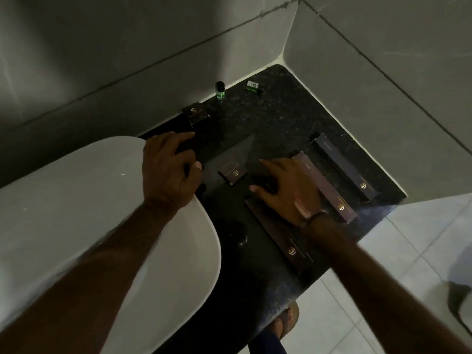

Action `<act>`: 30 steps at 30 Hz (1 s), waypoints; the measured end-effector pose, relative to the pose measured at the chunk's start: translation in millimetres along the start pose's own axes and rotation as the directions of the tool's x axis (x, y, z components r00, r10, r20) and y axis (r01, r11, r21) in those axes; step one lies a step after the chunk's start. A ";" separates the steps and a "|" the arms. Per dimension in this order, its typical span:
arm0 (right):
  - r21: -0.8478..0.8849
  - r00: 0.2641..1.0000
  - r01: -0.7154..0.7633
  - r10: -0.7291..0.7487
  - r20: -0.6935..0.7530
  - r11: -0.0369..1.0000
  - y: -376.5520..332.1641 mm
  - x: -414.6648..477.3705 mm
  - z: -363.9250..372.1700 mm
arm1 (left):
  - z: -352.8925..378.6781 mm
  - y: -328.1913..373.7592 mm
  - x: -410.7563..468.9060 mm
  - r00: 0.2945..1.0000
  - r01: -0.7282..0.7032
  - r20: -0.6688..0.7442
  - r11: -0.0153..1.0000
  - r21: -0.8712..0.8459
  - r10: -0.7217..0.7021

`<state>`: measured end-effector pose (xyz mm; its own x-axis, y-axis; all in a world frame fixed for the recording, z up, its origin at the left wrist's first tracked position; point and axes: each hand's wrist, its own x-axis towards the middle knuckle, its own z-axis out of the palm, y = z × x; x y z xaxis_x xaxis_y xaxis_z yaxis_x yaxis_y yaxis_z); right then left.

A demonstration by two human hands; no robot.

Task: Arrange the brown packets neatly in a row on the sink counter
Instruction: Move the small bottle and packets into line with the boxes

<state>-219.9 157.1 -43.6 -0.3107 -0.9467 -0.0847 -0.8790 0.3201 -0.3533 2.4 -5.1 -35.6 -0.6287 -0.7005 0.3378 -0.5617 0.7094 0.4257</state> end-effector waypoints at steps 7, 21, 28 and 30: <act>-0.158 0.996 -0.081 0.086 0.025 0.984 -35.9 43.3 39.4 | 2.1 -0.4 -0.2 1.000 -0.004 -0.020 1.000 -0.006 0.004; -0.166 0.996 -0.091 0.092 0.002 0.982 -44.1 24.3 43.7 | 2.8 -2.5 0.5 1.000 0.002 -0.017 1.000 -0.013 -0.002; -0.036 0.990 -0.138 0.137 -0.028 0.990 -48.7 71.0 26.8 | 3.9 -2.0 0.4 1.000 0.017 -0.015 0.999 -0.030 -0.017; -0.008 0.992 -0.119 0.118 -0.048 0.993 -63.4 109.4 28.5 | 3.8 -1.5 1.1 1.000 0.018 -0.016 0.999 -0.034 -0.019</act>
<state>-187.9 32.3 -57.0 -0.4291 -0.8996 -0.0813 -0.8388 0.4303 -0.3337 0.5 -6.7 -39.1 -0.6091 -0.7148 0.3436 -0.5543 0.6935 0.4601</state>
